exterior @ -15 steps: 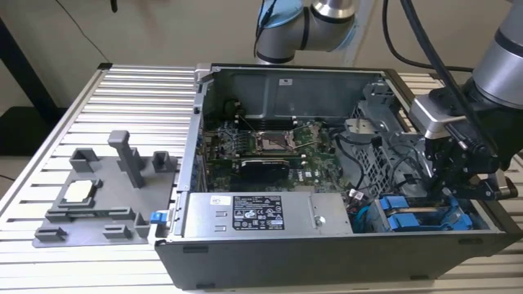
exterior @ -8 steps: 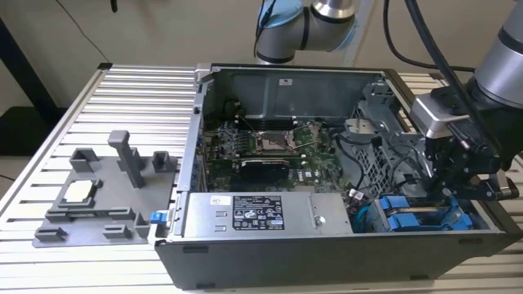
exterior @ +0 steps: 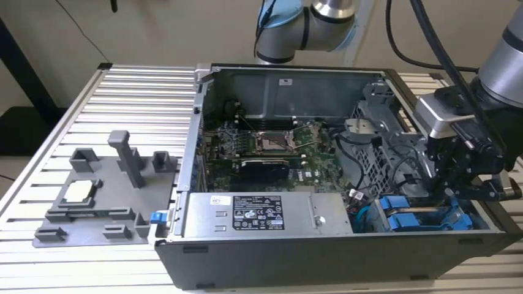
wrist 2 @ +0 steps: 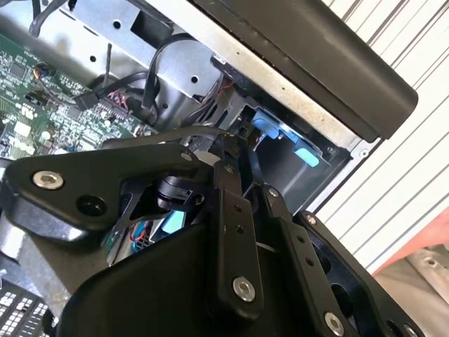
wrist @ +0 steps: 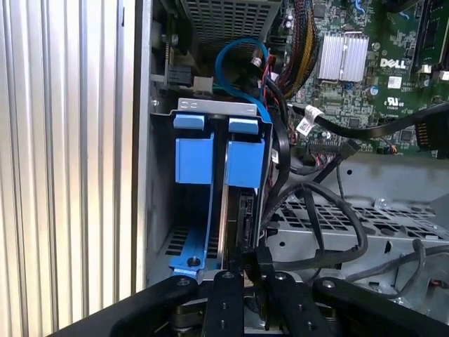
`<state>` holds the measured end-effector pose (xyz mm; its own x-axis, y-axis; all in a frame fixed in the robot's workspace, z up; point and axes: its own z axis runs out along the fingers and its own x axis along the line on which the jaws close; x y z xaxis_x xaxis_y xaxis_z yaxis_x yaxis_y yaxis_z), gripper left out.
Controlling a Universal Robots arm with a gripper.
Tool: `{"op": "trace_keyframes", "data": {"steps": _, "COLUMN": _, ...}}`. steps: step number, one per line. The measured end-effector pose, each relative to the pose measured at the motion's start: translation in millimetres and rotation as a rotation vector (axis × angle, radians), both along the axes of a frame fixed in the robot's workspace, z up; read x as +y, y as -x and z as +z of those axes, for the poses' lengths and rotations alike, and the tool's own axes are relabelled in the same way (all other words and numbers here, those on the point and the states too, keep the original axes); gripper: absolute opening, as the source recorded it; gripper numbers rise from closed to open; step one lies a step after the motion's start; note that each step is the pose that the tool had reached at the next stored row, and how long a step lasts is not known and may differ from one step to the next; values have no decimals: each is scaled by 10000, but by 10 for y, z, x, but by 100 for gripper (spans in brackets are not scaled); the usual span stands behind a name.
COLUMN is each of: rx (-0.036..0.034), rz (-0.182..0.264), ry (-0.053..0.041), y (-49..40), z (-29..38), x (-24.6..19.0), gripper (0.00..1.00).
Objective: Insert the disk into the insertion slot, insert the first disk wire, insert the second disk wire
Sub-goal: 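Insert the first disk wire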
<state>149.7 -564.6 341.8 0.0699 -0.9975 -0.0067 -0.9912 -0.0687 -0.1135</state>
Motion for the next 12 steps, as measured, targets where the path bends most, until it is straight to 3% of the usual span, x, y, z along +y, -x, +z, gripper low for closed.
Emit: {"op": "trace_keyframes", "data": {"steps": 12, "rx": 53, "rz": -10, "ry": 12, "y": -2, "z": -12, "x": -1, "gripper": 19}}
